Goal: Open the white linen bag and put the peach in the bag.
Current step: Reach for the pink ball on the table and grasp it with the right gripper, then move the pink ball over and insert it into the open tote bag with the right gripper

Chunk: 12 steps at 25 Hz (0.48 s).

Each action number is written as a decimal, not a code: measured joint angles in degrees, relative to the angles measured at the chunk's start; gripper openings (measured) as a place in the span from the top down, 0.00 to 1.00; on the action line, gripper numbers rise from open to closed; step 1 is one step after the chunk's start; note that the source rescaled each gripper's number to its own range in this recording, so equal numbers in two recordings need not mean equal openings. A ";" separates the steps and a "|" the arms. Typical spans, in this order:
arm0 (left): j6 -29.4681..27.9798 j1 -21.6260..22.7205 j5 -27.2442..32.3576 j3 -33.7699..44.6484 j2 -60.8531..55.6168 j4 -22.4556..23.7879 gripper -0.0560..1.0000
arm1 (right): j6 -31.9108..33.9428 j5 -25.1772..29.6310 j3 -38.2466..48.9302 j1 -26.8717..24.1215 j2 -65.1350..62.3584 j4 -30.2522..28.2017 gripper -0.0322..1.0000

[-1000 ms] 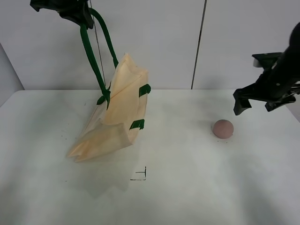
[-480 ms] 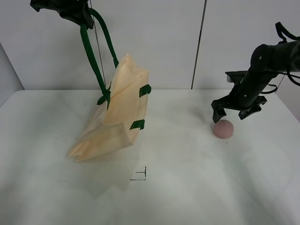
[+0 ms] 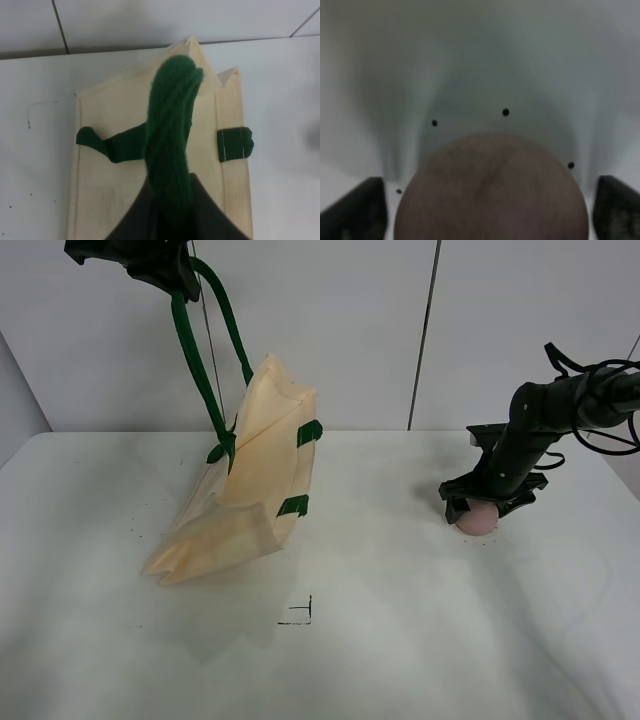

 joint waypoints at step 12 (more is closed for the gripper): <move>0.12 0.00 0.00 0.00 0.00 0.00 0.95 | -5.11 14.33 -12.35 0.08 0.18 7.85 0.97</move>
